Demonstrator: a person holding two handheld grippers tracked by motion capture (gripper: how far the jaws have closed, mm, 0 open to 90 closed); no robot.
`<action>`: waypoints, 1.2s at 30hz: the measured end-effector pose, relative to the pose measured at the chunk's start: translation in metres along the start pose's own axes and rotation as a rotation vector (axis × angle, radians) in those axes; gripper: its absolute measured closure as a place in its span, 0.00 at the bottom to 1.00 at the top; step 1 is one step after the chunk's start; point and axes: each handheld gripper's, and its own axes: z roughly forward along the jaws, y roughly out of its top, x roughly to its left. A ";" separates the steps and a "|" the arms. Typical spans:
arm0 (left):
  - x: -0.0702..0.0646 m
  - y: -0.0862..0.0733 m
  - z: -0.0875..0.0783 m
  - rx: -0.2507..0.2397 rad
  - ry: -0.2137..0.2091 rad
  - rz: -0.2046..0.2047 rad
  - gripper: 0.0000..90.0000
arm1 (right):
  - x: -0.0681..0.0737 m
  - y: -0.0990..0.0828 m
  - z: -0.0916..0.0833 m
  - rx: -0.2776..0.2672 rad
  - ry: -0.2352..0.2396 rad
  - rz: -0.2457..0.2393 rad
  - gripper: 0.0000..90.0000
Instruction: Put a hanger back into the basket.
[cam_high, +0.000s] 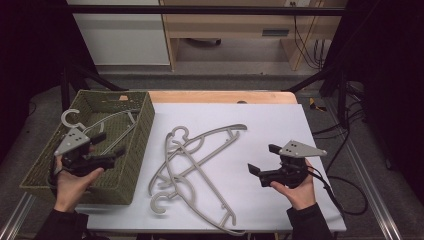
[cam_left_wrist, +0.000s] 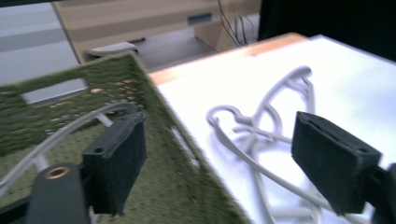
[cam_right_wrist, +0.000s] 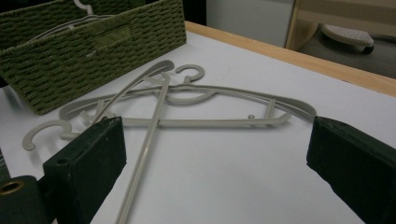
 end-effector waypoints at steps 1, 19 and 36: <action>-0.007 -0.001 0.001 0.000 -0.005 0.012 0.16 | 0.003 0.001 0.002 0.006 0.005 -0.005 0.06; -0.038 -0.013 0.008 -0.006 -0.085 0.052 0.10 | 0.050 0.000 0.039 0.121 0.121 -0.025 0.06; -0.033 -0.016 0.010 -0.002 -0.084 0.033 0.10 | 0.093 -0.012 0.076 0.296 0.193 -0.103 0.12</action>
